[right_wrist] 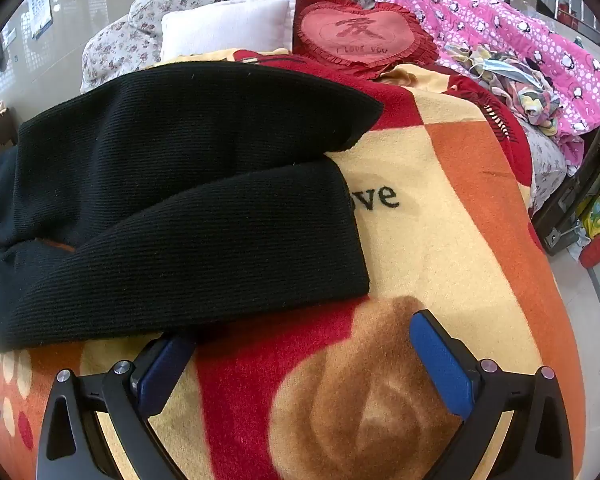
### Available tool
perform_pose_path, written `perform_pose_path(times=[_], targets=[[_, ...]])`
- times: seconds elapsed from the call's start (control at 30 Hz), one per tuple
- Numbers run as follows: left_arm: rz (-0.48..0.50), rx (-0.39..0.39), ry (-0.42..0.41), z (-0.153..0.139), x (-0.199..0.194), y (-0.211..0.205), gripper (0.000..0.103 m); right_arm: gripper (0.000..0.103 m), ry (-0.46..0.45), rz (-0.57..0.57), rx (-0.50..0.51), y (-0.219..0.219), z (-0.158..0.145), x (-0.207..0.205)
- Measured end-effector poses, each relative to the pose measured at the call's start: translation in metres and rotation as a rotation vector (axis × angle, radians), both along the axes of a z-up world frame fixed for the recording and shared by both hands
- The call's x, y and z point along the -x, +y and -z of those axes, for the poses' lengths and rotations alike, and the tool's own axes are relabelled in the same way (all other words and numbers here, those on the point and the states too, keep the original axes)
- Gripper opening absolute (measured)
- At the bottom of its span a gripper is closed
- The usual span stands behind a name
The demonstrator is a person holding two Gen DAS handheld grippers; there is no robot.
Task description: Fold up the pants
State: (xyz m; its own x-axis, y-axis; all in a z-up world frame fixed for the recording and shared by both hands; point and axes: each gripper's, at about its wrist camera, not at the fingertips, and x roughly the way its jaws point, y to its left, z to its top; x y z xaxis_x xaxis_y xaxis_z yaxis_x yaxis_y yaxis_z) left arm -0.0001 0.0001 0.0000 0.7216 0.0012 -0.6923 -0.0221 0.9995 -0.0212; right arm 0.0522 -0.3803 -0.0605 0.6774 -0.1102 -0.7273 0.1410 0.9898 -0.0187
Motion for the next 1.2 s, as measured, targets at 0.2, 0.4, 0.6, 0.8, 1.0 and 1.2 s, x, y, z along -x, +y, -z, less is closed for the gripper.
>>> perform_pose_path(times=[0.2,0.4,0.6,0.8,1.0,1.2], targets=[[-0.001,0.016,0.007,-0.001,0.002,0.001,0.067,0.093,0.036,0.043,-0.092,0.005,-0.005,0.036],[-0.001,0.008,0.016,0.002,0.007,-0.004,0.068,0.091,-0.017,-0.033,-0.204,0.017,-0.014,0.066],[-0.009,0.026,0.027,0.006,-0.001,0.004,0.068,0.091,-0.128,-0.082,-0.173,0.04,-0.027,0.075],[-0.012,0.02,0.028,0.006,0.0,0.005,0.068,0.087,-0.122,-0.111,-0.2,0.056,-0.034,0.068],[-0.02,0.024,0.036,0.009,-0.003,0.008,0.068,0.086,-0.122,-0.143,-0.199,0.065,-0.036,0.067],[-0.02,0.023,0.036,0.01,-0.003,0.009,0.068,0.086,-0.13,-0.165,-0.196,0.07,-0.038,0.066]])
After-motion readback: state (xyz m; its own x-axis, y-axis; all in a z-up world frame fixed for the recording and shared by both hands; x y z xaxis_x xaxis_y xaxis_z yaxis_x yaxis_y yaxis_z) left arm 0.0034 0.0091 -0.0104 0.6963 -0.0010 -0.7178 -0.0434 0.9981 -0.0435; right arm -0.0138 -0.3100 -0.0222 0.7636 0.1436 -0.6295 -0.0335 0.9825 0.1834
